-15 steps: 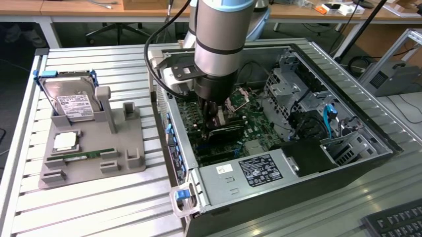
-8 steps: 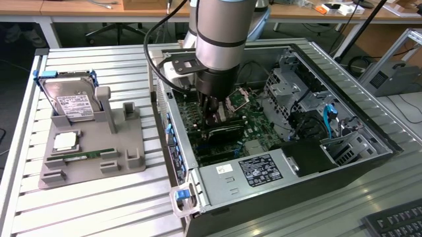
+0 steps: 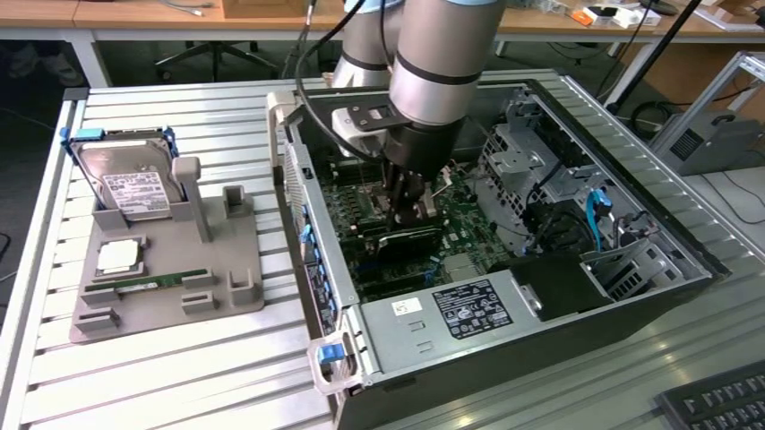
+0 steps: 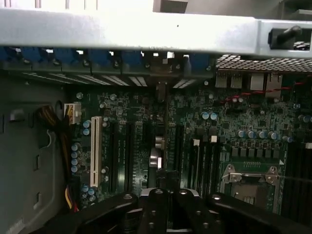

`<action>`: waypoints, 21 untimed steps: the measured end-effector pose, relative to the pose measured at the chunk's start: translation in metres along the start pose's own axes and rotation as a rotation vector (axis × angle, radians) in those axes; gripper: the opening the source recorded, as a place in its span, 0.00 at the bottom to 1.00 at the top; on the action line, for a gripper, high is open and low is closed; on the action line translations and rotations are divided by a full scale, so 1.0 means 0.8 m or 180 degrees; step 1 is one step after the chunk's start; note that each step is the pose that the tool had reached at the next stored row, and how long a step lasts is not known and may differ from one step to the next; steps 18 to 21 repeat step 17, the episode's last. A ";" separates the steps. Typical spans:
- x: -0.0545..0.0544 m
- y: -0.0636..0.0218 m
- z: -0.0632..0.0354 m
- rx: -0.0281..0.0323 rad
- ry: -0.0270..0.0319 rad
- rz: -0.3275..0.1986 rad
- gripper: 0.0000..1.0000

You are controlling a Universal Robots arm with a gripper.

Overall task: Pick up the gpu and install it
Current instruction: 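Press down on the gpu until it lock into place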

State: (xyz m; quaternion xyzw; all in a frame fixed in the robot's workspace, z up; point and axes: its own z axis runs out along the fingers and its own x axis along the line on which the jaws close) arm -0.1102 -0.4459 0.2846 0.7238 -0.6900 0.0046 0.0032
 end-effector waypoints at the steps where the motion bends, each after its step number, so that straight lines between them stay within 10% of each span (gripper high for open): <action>1: 0.000 -0.005 0.000 -0.0013 -0.0001 0.0000 0.11; 12: 0.004 -0.053 0.000 -0.0122 -0.0032 -0.0002 0.11; 21: 0.004 -0.059 0.000 -0.0128 -0.0065 -0.0002 0.11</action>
